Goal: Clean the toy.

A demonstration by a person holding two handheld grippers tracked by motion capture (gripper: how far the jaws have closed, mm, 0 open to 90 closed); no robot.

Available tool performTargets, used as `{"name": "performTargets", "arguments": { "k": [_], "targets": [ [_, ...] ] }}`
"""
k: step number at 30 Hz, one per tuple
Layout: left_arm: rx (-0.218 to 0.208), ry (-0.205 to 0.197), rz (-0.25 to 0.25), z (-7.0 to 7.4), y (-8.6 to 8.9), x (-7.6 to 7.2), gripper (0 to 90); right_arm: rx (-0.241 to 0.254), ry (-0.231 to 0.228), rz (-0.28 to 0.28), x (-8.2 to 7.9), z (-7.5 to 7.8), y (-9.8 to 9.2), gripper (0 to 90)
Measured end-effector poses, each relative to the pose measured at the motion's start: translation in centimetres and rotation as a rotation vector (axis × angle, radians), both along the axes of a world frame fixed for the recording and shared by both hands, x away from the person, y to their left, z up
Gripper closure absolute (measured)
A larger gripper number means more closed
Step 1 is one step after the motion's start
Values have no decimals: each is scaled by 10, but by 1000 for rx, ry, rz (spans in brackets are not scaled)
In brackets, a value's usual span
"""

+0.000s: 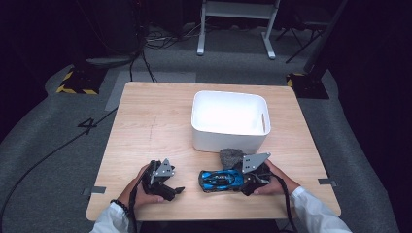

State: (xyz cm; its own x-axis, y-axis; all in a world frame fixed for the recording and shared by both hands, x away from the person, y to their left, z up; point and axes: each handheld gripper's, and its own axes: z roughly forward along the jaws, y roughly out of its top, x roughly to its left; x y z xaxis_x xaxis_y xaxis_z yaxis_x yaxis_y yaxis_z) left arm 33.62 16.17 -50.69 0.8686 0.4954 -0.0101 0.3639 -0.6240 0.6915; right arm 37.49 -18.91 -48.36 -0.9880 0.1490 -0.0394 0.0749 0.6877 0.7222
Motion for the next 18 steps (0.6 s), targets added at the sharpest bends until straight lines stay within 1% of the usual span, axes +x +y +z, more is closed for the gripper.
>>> {"name": "performTargets", "arguments": {
  "k": [2,3,4,6,8,10,12,14,16,18],
  "targets": [
    [0,0,-1,0,0,0,152,-21,5,8,1,-3,1,191],
    [0,0,-1,0,0,0,152,-47,-5,12,0,-6,2,184],
    [1,0,-1,0,0,0,152,-61,-11,16,0,-8,2,182],
    [-2,1,-1,0,0,0,152,-62,-14,7,-2,-8,2,188],
    [0,1,-2,0,0,0,152,-72,-7,18,-4,-6,0,205],
    [0,1,-3,0,0,0,152,-71,6,33,-7,-5,-4,225],
    [0,1,-3,0,0,0,152,-76,4,45,-10,-4,-8,250],
    [0,1,-3,0,0,0,152,-87,-4,49,-15,-2,-12,257],
    [-1,1,-3,0,0,0,152,-91,6,58,-20,0,-16,256],
    [0,0,-4,0,0,0,152,-95,4,54,-24,0,-19,251]
  ]
}}
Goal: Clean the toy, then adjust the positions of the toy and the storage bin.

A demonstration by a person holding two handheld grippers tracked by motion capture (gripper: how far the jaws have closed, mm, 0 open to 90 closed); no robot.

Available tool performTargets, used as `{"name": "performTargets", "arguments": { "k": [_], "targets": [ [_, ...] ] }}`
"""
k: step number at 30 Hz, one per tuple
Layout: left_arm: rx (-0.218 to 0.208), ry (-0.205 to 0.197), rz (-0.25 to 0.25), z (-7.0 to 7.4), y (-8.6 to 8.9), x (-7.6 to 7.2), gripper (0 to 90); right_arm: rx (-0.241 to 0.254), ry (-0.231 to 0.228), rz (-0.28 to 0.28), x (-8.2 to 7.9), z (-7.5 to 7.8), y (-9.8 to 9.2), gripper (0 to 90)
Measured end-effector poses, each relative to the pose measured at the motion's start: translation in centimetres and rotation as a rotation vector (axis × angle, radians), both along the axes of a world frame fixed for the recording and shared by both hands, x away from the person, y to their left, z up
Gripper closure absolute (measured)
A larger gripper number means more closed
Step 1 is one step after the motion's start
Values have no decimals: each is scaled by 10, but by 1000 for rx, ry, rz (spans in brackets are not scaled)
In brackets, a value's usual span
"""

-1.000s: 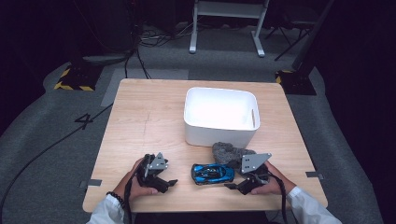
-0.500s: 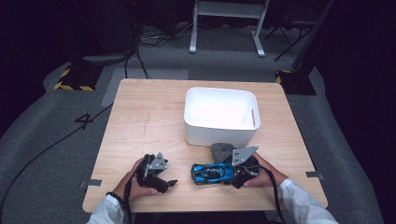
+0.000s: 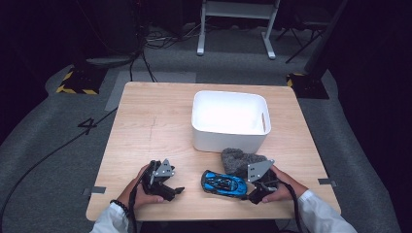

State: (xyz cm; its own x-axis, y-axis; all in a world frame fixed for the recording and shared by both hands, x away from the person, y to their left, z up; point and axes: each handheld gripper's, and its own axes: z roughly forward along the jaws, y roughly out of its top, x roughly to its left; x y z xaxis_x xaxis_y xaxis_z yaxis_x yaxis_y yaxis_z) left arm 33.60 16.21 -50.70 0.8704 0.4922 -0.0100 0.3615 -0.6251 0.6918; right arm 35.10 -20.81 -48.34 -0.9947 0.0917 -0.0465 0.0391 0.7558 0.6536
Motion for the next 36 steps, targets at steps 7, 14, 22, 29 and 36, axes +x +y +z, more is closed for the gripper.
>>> {"name": "performTargets", "arguments": {
  "k": [7,14,22,29,36],
  "targets": [
    [-1,2,1,0,0,0,152,45,34,-40,-4,-8,3,235],
    [0,2,1,0,0,0,152,77,36,-117,-8,-19,11,222],
    [1,0,4,0,1,-1,155,118,18,-204,-16,-24,10,231],
    [1,0,2,0,0,-1,154,111,14,-175,-14,-22,8,253],
    [0,1,0,0,0,0,153,97,14,-154,-12,-21,7,257]
  ]
}}
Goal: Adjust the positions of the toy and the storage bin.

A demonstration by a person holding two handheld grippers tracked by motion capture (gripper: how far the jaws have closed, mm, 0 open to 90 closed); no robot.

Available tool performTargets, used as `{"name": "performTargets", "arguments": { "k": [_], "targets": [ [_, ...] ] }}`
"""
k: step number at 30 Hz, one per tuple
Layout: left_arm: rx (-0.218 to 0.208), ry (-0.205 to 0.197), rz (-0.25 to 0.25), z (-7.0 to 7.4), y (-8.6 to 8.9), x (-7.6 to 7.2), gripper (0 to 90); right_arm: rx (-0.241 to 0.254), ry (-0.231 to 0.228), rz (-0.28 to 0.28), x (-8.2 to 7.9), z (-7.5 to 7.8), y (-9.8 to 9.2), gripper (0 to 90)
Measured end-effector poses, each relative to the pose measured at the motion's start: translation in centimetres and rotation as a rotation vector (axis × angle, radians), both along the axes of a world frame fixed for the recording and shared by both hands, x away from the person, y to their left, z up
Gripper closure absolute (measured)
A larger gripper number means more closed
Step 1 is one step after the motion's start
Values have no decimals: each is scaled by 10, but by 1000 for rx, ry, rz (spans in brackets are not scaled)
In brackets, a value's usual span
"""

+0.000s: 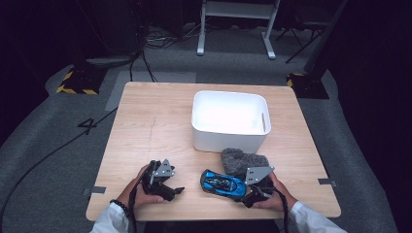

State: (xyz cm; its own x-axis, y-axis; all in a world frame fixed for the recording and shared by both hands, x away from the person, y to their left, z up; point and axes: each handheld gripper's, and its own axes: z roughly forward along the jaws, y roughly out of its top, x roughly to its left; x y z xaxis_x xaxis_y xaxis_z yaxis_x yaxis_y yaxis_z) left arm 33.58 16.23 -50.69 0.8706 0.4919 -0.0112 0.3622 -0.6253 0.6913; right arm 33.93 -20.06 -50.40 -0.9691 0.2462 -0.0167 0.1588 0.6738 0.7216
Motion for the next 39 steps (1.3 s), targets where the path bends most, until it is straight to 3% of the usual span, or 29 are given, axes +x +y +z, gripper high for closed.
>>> {"name": "performTargets", "arguments": {
  "k": [22,39],
  "targets": [
    [-3,0,-7,0,-1,2,151,-14,-67,7,-5,18,-13,262],
    [-3,0,-6,0,-1,2,151,59,-85,8,-7,39,-22,262]
  ]
}}
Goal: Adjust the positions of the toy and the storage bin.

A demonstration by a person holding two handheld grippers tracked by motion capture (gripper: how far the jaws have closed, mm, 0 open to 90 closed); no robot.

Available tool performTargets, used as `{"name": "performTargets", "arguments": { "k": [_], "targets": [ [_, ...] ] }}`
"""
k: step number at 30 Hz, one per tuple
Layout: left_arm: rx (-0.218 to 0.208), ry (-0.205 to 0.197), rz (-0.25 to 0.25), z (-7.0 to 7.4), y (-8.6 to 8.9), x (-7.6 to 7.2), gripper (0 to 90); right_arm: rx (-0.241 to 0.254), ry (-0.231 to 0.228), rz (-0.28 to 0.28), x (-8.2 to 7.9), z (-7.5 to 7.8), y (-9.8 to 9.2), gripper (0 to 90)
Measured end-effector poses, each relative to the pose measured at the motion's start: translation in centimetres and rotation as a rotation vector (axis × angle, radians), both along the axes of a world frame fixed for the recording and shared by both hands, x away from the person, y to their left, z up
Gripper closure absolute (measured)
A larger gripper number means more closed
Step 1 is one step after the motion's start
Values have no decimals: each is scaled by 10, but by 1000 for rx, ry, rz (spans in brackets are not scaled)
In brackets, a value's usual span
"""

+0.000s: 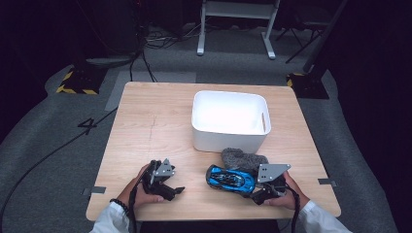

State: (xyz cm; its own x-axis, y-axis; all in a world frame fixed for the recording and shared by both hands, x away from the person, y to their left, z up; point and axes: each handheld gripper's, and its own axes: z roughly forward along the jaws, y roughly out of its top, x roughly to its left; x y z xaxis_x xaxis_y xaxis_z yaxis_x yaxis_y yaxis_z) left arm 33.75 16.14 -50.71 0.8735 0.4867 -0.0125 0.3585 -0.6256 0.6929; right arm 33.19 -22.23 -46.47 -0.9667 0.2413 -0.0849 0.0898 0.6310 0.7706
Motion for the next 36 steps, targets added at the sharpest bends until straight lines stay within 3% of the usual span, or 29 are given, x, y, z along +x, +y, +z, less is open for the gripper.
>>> {"name": "performTargets", "arguments": {
  "k": [9,18,36],
  "targets": [
    [1,0,-1,0,0,0,151,48,8,11,-2,10,-3,262],
    [1,1,2,0,0,0,151,51,-5,37,-7,14,-2,263],
    [1,1,1,0,0,0,151,119,-49,-4,-3,36,-15,263]
  ]
}}
